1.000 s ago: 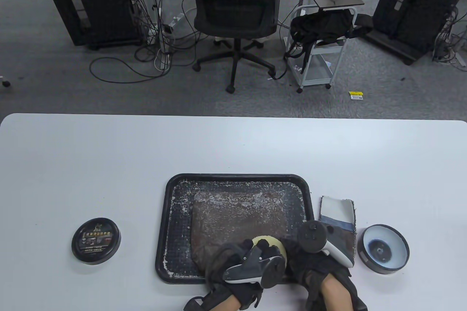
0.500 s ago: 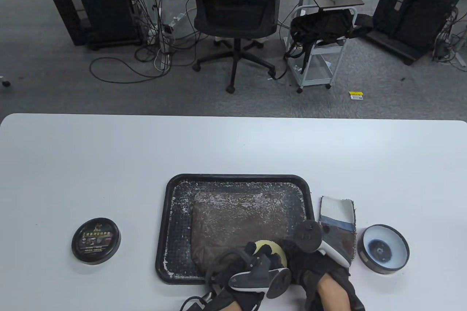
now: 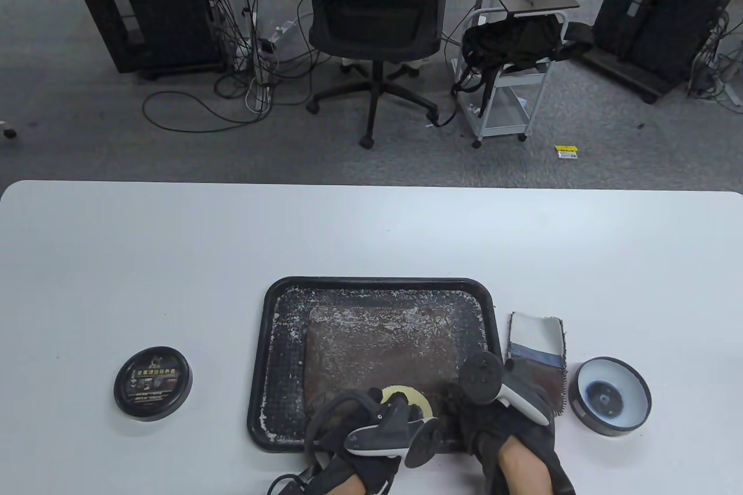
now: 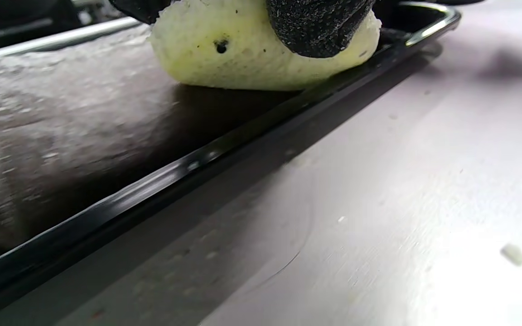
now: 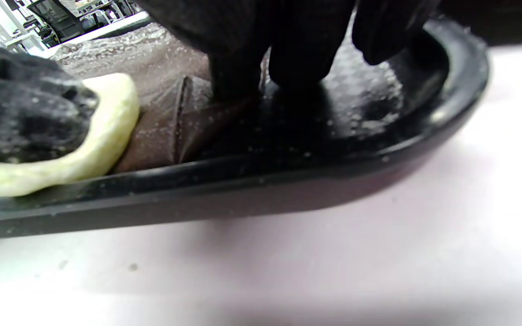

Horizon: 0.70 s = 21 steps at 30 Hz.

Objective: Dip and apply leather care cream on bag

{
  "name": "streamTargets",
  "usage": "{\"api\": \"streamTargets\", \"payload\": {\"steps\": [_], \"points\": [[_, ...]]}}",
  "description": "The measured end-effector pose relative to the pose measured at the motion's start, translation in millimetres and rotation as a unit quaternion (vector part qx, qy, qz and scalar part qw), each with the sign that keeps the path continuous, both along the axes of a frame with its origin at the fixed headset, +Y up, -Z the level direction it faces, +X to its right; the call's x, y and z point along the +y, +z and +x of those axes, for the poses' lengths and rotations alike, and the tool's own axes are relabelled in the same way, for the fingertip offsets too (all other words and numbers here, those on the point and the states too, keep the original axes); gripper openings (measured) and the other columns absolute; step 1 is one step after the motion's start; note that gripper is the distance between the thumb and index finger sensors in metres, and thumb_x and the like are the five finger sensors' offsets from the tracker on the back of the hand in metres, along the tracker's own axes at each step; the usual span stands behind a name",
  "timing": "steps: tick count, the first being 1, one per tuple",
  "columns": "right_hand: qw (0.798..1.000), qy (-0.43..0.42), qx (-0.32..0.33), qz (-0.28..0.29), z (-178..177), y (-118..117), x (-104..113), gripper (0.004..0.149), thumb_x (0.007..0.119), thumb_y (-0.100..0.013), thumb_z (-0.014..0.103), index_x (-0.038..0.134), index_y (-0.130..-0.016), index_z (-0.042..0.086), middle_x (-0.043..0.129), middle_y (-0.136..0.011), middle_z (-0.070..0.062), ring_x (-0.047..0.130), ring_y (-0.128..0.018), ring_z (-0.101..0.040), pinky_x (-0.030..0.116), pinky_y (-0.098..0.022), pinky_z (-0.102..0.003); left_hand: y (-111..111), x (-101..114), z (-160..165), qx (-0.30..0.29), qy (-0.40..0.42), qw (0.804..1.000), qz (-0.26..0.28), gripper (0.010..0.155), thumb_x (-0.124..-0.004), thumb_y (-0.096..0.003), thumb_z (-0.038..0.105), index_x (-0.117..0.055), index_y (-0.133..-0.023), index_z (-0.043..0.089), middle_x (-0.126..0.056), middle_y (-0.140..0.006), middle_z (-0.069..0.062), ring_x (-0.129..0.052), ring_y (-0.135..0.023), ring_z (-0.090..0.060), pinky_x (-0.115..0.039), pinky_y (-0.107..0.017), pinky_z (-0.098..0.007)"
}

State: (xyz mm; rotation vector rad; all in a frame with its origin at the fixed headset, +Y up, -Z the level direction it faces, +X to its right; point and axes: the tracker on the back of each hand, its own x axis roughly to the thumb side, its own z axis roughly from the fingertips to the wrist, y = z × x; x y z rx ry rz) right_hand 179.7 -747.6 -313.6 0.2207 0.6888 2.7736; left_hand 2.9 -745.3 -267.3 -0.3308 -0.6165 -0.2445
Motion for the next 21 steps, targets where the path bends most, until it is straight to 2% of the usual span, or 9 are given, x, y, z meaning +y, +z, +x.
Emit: {"api": "streamTargets", "payload": {"steps": [4, 12, 21], "points": [[1.0, -0.001, 0.001, -0.003, 1, 0, 0, 0.067, 0.071, -0.041, 0.017, 0.048, -0.103, 0.013, 0.077, -0.095, 0.003, 0.071, -0.092, -0.031, 0.061, -0.066, -0.058, -1, 0, -17, 0.022, 0.006, 1.0, -0.011, 0.049, -0.074, -0.0538, 0.036, -0.066, -0.1, 0.049, -0.066, -0.112, 0.023, -0.062, -0.111, -0.009, -0.059, -0.082, -0.046], [1.0, 0.007, 0.009, -0.004, 0, 1, 0, 0.067, 0.07, -0.041, 0.017, 0.048, -0.103, 0.014, 0.075, -0.096, 0.002, 0.07, -0.092, -0.032, 0.061, -0.066, -0.058, 5, 1, -56, 0.05, -0.027, 0.998, 0.018, 0.048, -0.074, -0.0533, 0.035, -0.067, -0.098, 0.05, -0.068, -0.111, 0.024, -0.064, -0.11, -0.008, -0.059, -0.082, -0.046], [1.0, 0.001, 0.012, -0.005, 2, 2, -1, 0.067, 0.071, -0.041, 0.017, 0.048, -0.103, 0.014, 0.075, -0.096, 0.003, 0.07, -0.092, -0.032, 0.06, -0.066, -0.057, 13, 1, -98, 0.076, -0.011, 0.996, 0.034, 0.048, -0.075, -0.0528, 0.034, -0.069, -0.097, 0.051, -0.069, -0.11, 0.026, -0.065, -0.11, -0.007, -0.059, -0.082, -0.044]]}}
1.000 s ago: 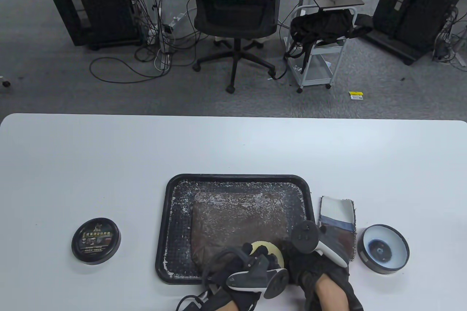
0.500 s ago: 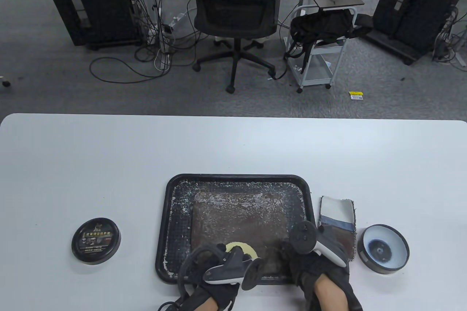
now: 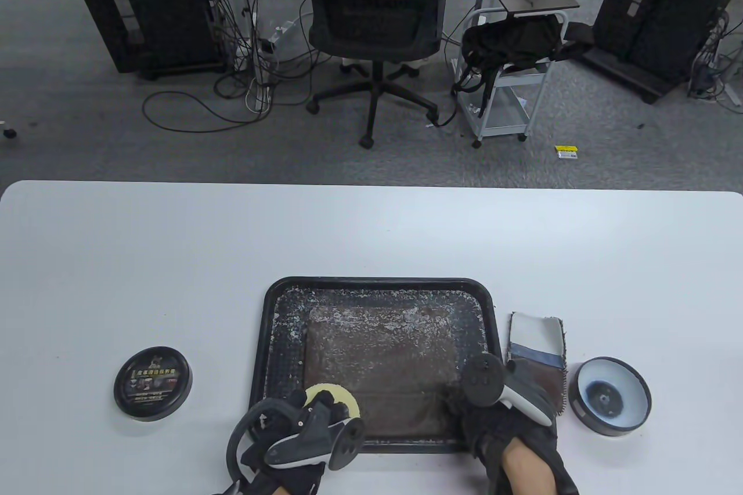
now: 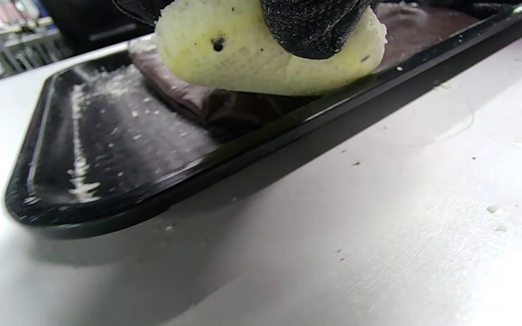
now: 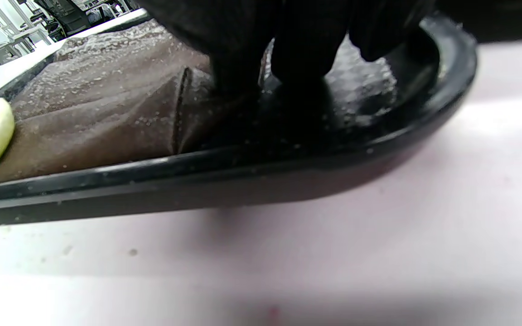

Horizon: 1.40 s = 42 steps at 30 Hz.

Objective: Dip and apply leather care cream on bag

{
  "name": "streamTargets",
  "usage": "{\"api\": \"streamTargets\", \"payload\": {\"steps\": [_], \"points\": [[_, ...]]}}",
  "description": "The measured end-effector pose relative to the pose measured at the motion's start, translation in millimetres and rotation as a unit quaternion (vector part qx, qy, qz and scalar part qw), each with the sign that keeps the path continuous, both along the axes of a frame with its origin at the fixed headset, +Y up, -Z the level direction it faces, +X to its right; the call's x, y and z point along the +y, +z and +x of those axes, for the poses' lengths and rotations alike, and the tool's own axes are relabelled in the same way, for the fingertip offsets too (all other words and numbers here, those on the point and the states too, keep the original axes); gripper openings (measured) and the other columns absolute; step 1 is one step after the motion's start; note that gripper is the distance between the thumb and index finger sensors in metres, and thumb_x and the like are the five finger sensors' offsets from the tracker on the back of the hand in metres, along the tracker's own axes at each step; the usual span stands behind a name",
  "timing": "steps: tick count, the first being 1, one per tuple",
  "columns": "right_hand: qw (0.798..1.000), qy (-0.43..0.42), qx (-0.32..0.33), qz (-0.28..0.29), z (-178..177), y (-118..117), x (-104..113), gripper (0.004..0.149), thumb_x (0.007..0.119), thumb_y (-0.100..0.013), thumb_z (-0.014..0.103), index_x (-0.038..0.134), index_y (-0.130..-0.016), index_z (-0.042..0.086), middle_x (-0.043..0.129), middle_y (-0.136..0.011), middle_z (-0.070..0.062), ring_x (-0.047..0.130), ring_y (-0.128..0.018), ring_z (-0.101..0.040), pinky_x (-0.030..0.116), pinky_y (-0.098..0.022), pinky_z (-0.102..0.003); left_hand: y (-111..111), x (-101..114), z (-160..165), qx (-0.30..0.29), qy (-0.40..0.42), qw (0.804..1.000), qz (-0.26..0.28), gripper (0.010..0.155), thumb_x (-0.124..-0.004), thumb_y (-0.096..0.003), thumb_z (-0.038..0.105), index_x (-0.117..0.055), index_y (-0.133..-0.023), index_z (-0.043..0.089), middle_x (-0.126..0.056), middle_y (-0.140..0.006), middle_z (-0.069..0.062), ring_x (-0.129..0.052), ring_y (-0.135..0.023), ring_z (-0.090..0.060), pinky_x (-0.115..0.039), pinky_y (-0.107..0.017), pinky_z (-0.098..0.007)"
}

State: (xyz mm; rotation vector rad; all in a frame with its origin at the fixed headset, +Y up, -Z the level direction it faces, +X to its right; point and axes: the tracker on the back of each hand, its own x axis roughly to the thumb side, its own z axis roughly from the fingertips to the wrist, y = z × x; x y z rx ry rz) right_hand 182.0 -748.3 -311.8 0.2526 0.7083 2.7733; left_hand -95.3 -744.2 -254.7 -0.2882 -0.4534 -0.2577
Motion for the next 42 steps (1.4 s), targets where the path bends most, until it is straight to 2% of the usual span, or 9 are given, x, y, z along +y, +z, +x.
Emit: {"api": "streamTargets", "payload": {"steps": [7, 13, 20, 33, 37, 42], "points": [[1.0, -0.001, 0.001, 0.001, -1, 0, 0, 0.066, 0.071, -0.041, 0.017, 0.048, -0.103, 0.014, 0.075, -0.096, 0.003, 0.07, -0.092, -0.032, 0.061, -0.066, -0.057, 1, -1, -31, 0.032, 0.012, 0.999, -0.001, 0.048, -0.075, -0.0526, 0.034, -0.069, -0.097, 0.051, -0.07, -0.11, 0.024, -0.068, -0.109, -0.009, -0.06, -0.082, -0.044], [1.0, 0.001, -0.001, 0.005, -1, 0, 0, 0.066, 0.071, -0.041, 0.017, 0.049, -0.103, 0.014, 0.076, -0.095, 0.003, 0.071, -0.091, -0.032, 0.062, -0.066, -0.057, 2, -8, -47, 0.039, 0.055, 0.998, 0.0, 0.048, -0.075, -0.0526, 0.034, -0.069, -0.097, 0.051, -0.07, -0.109, 0.024, -0.069, -0.109, -0.009, -0.061, -0.082, -0.043], [1.0, 0.003, -0.003, 0.011, -2, -1, 0, 0.066, 0.071, -0.04, 0.017, 0.05, -0.103, 0.015, 0.077, -0.095, 0.003, 0.072, -0.091, -0.031, 0.062, -0.066, -0.057, 1, -12, -65, 0.066, 0.069, 0.995, -0.012, 0.047, -0.076, -0.0524, 0.033, -0.071, -0.096, 0.049, -0.073, -0.109, 0.022, -0.071, -0.108, -0.01, -0.062, -0.081, -0.044], [1.0, -0.003, -0.004, 0.028, -1, -1, 0, 0.064, 0.072, -0.04, 0.018, 0.054, -0.102, 0.014, 0.08, -0.093, 0.003, 0.075, -0.089, -0.032, 0.064, -0.065, -0.056, 6, -9, -50, 0.064, -0.008, 0.998, 0.021, 0.047, -0.075, -0.0525, 0.033, -0.072, -0.097, 0.048, -0.074, -0.109, 0.021, -0.073, -0.107, -0.012, -0.062, -0.081, -0.045], [0.999, 0.001, 0.008, 0.054, -6, -1, 1, 0.063, 0.073, -0.04, 0.017, 0.058, -0.1, 0.014, 0.084, -0.09, -0.001, 0.079, -0.086, -0.035, 0.066, -0.064, -0.056, 9, -5, -52, 0.059, 0.023, 0.997, 0.046, 0.048, -0.075, -0.0525, 0.033, -0.071, -0.098, 0.047, -0.075, -0.11, 0.02, -0.076, -0.106, -0.014, -0.063, -0.081, -0.046], [0.993, -0.003, 0.022, 0.118, -11, -1, 5, 0.059, 0.074, -0.04, 0.02, 0.065, -0.098, 0.012, 0.093, -0.083, -0.006, 0.091, -0.078, -0.035, 0.07, -0.061, -0.055, 13, 6, -55, 0.056, 0.072, 0.992, 0.088, 0.048, -0.074, -0.0532, 0.034, -0.069, -0.1, 0.046, -0.074, -0.111, 0.018, -0.076, -0.106, -0.015, -0.063, -0.08, -0.046]]}}
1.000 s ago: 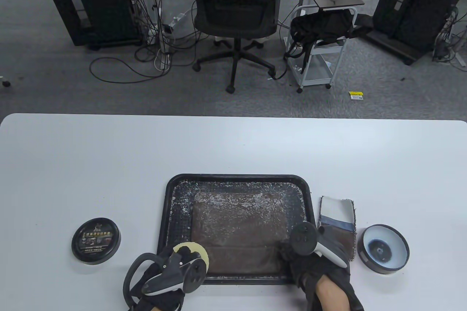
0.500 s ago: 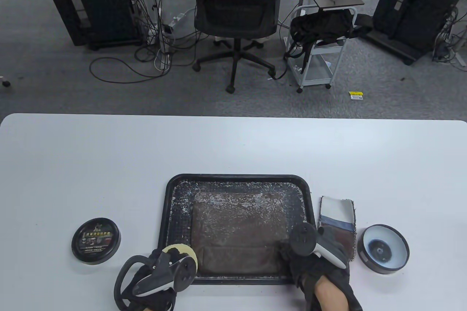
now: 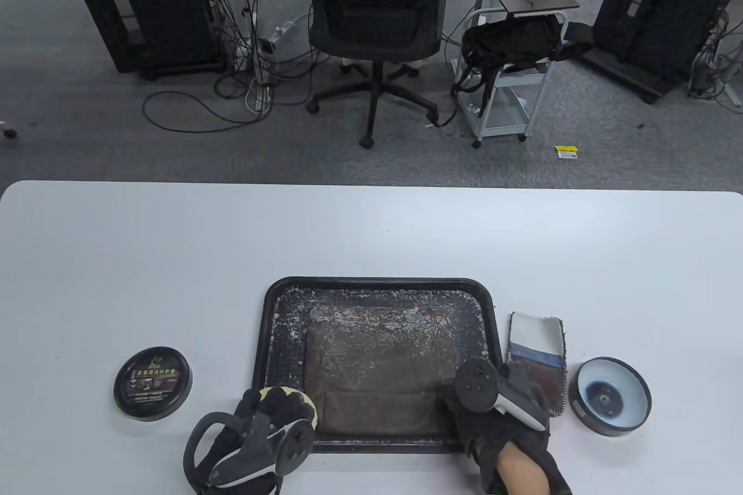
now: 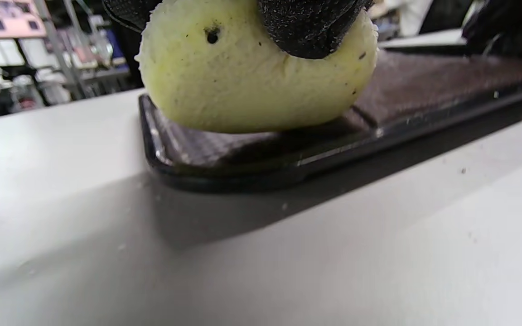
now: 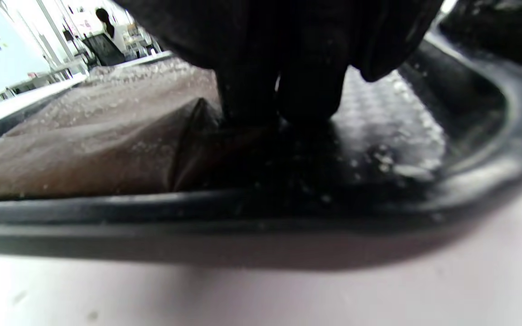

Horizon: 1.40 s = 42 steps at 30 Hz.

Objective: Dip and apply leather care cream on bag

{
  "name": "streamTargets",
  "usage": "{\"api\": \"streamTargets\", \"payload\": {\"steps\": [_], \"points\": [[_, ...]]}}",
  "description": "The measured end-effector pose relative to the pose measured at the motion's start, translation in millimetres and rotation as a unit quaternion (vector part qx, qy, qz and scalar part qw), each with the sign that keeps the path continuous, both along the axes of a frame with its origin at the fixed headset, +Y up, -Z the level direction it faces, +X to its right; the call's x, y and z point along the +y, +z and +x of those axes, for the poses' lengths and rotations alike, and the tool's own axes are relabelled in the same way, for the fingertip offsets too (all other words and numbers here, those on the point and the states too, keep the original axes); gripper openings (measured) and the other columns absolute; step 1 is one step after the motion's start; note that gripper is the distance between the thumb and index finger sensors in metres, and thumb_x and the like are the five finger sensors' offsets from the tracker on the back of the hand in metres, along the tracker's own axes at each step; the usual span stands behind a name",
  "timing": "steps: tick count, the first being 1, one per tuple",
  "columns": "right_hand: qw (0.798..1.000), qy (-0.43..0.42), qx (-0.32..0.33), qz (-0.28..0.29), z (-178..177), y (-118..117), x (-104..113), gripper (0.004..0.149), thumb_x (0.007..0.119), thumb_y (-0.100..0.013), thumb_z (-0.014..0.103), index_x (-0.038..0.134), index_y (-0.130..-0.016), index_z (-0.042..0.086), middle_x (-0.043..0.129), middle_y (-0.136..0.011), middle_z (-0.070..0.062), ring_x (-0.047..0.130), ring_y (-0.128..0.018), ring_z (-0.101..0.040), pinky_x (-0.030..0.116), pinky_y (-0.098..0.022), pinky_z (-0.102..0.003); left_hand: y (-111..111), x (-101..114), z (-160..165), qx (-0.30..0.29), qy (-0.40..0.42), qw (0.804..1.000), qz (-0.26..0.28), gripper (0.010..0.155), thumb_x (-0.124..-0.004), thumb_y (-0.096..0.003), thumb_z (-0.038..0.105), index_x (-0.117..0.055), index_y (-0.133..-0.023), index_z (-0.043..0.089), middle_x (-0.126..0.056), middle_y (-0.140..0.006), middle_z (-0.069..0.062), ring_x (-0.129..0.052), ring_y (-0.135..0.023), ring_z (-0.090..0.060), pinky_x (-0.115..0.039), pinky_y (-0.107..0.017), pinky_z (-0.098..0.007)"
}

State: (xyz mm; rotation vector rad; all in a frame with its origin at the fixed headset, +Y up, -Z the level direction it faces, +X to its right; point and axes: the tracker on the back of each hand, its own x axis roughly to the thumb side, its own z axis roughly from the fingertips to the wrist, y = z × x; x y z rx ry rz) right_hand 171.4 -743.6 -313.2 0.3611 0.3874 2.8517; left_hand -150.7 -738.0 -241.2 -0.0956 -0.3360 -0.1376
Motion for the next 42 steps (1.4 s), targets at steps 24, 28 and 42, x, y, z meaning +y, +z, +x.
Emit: {"api": "streamTargets", "payload": {"steps": [24, 28, 42], "points": [[0.969, 0.237, -0.049, 0.046, -33, 3, -12, 0.083, 0.068, -0.036, 0.064, 0.086, -0.082, -0.002, 0.077, -0.098, -0.019, 0.068, -0.093, -0.051, 0.053, -0.067, -0.067, -43, 46, -13, 0.078, 0.128, 0.983, 0.104, 0.05, -0.074, -0.0547, 0.035, -0.066, -0.103, 0.044, -0.072, -0.113, 0.015, -0.078, -0.105, -0.017, -0.068, -0.077, -0.044], [0.966, 0.252, -0.057, 0.022, -38, 0, -15, 0.083, 0.066, -0.037, 0.062, 0.082, -0.083, -0.005, 0.074, -0.099, -0.02, 0.065, -0.094, -0.052, 0.052, -0.068, -0.067, -54, 34, -14, 0.075, 0.141, 0.983, 0.092, 0.05, -0.073, -0.0549, 0.035, -0.066, -0.103, 0.044, -0.071, -0.113, 0.016, -0.077, -0.106, -0.016, -0.066, -0.078, -0.045], [0.97, 0.171, -0.156, -0.078, -31, -17, -17, 0.072, 0.078, -0.033, 0.052, 0.073, -0.077, -0.005, 0.052, -0.103, -0.026, 0.046, -0.095, -0.055, 0.044, -0.067, -0.069, -53, 19, -18, 0.073, 0.132, 0.985, 0.081, 0.05, -0.073, -0.0548, 0.035, -0.066, -0.103, 0.044, -0.071, -0.113, 0.016, -0.077, -0.106, -0.016, -0.065, -0.079, -0.046]]}}
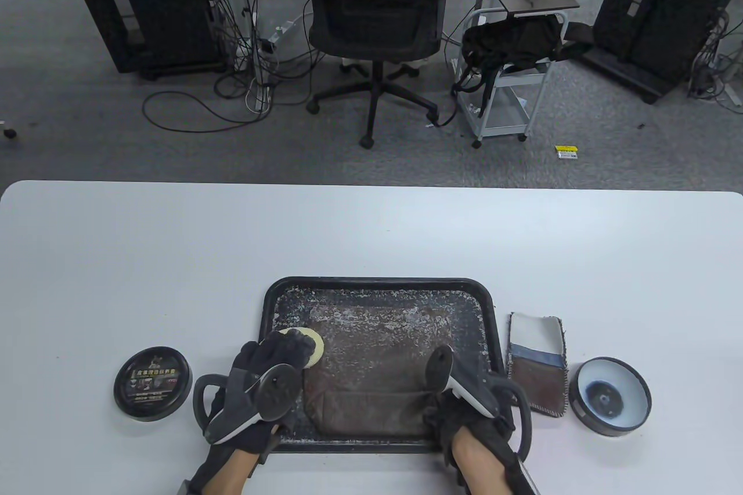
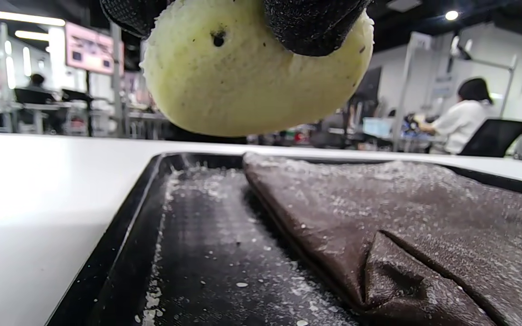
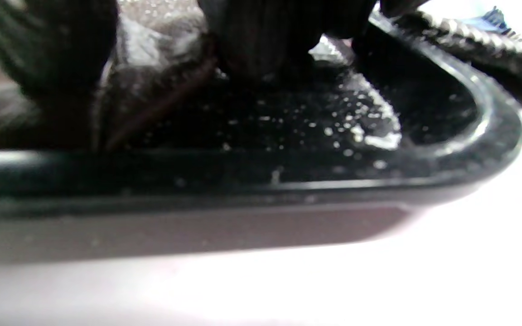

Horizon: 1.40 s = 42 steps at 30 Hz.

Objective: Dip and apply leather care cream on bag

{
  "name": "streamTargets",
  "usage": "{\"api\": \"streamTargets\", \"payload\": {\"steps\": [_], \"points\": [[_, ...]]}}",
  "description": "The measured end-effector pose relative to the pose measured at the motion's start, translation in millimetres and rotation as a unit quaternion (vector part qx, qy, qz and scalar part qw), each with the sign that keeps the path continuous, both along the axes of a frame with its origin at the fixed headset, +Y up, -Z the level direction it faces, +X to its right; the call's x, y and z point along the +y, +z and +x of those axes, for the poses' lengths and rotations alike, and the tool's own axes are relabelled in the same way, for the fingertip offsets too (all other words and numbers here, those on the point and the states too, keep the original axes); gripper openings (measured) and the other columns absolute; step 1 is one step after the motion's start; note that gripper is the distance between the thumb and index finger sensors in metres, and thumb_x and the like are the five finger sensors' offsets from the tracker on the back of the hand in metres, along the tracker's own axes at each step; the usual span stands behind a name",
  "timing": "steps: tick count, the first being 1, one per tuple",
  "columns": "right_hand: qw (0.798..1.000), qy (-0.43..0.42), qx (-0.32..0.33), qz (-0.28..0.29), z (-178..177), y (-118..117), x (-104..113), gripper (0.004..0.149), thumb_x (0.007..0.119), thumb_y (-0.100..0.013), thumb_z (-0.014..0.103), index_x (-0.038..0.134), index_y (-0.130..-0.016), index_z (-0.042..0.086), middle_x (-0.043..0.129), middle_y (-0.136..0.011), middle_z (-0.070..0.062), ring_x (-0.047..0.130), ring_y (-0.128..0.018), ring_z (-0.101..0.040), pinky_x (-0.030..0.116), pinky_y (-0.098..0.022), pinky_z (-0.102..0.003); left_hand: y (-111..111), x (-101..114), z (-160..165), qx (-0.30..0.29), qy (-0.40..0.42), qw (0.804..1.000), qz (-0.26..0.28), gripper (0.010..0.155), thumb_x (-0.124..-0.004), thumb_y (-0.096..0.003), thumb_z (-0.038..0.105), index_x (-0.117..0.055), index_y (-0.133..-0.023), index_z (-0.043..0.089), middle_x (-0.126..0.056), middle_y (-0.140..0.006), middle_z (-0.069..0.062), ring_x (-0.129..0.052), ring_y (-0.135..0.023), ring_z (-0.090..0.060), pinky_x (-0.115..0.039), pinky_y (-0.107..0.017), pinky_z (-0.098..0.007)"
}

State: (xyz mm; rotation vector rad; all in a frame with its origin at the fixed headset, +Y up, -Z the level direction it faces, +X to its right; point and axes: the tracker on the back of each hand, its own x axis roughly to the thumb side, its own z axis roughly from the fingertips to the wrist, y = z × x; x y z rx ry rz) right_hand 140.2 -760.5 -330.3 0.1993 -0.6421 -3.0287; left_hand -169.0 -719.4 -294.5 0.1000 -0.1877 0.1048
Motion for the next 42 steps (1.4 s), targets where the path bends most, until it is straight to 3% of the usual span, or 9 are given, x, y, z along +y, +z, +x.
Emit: {"api": "streamTargets", "payload": {"steps": [4, 9, 12, 14, 16, 17, 23, 33, 42], "points": [[0.998, -0.03, 0.013, 0.051, -1, 2, 3, 0.053, 0.084, -0.033, 0.047, 0.077, -0.068, 0.008, 0.059, -0.101, -0.022, 0.055, -0.094, -0.053, 0.05, -0.067, -0.067, 2, -2, -5, 0.007, 0.006, 1.0, 0.0, 0.05, -0.073, -0.0547, 0.035, -0.066, -0.103, 0.045, -0.071, -0.113, 0.016, -0.077, -0.106, -0.016, -0.065, -0.079, -0.047], [0.995, -0.03, 0.03, 0.085, -4, 6, 11, 0.046, 0.086, -0.033, 0.043, 0.081, -0.065, 0.01, 0.079, -0.091, -0.013, 0.079, -0.087, -0.042, 0.063, -0.065, -0.062, 5, -1, -11, 0.009, 0.016, 1.0, 0.002, 0.05, -0.073, -0.0547, 0.035, -0.066, -0.103, 0.045, -0.071, -0.114, 0.016, -0.077, -0.106, -0.016, -0.064, -0.079, -0.047], [0.993, -0.056, 0.025, 0.105, -1, 7, 18, 0.044, 0.087, -0.033, 0.042, 0.083, -0.063, 0.011, 0.087, -0.082, -0.007, 0.095, -0.075, -0.032, 0.073, -0.061, -0.058, 6, 0, -12, 0.007, 0.022, 1.0, 0.005, 0.05, -0.073, -0.0547, 0.035, -0.066, -0.103, 0.045, -0.071, -0.113, 0.016, -0.077, -0.106, -0.016, -0.064, -0.079, -0.047], [0.988, -0.085, 0.021, 0.13, 3, 8, 26, 0.043, 0.088, -0.032, 0.042, 0.085, -0.061, 0.011, 0.09, -0.078, -0.007, 0.107, -0.054, -0.02, 0.082, -0.056, -0.049, 6, 1, -12, 0.005, 0.023, 1.0, 0.007, 0.05, -0.073, -0.0547, 0.035, -0.066, -0.103, 0.045, -0.071, -0.113, 0.016, -0.077, -0.106, -0.016, -0.065, -0.079, -0.047], [0.98, -0.118, 0.015, 0.161, 8, 9, 33, 0.041, 0.089, -0.031, 0.041, 0.086, -0.059, 0.01, 0.093, -0.074, -0.008, 0.107, -0.035, -0.005, 0.087, -0.051, -0.042, 6, 0, -12, 0.004, 0.023, 1.0, 0.008, 0.05, -0.073, -0.0548, 0.035, -0.066, -0.103, 0.045, -0.071, -0.114, 0.016, -0.077, -0.106, -0.016, -0.064, -0.079, -0.047], [0.976, -0.135, 0.012, 0.173, 10, 10, 36, 0.041, 0.09, -0.031, 0.04, 0.087, -0.059, 0.01, 0.093, -0.073, -0.008, 0.107, -0.033, -0.005, 0.088, -0.05, -0.042, 6, 0, -11, 0.003, 0.021, 1.0, 0.009, 0.05, -0.073, -0.0547, 0.035, -0.066, -0.103, 0.045, -0.071, -0.113, 0.016, -0.077, -0.106, -0.017, -0.064, -0.079, -0.047], [0.951, -0.194, 0.01, 0.24, 21, 15, 58, 0.039, 0.092, -0.03, 0.038, 0.088, -0.056, 0.01, 0.096, -0.07, -0.007, 0.108, -0.027, -0.004, 0.091, -0.046, -0.04, 8, -1, -6, 0.003, 0.013, 1.0, 0.014, 0.05, -0.073, -0.0547, 0.035, -0.066, -0.103, 0.045, -0.072, -0.113, 0.016, -0.077, -0.106, -0.016, -0.065, -0.079, -0.047], [0.93, -0.2, 0.015, 0.309, 33, 24, 89, 0.038, 0.093, -0.03, 0.036, 0.089, -0.056, 0.009, 0.096, -0.07, -0.008, 0.109, -0.024, -0.004, 0.093, -0.047, -0.039, 10, -2, -3, 0.007, 0.007, 1.0, 0.018, 0.05, -0.073, -0.0546, 0.035, -0.066, -0.103, 0.044, -0.071, -0.113, 0.016, -0.077, -0.106, -0.016, -0.065, -0.079, -0.047], [0.911, -0.173, 0.013, 0.375, 53, 39, 136, 0.037, 0.094, -0.029, 0.034, 0.089, -0.057, 0.009, 0.096, -0.071, -0.008, 0.108, -0.025, -0.005, 0.091, -0.049, -0.041, 10, -2, -6, 0.007, 0.018, 1.0, 0.023, 0.05, -0.073, -0.0547, 0.035, -0.066, -0.103, 0.045, -0.072, -0.113, 0.016, -0.077, -0.106, -0.017, -0.065, -0.079, -0.046]]}}
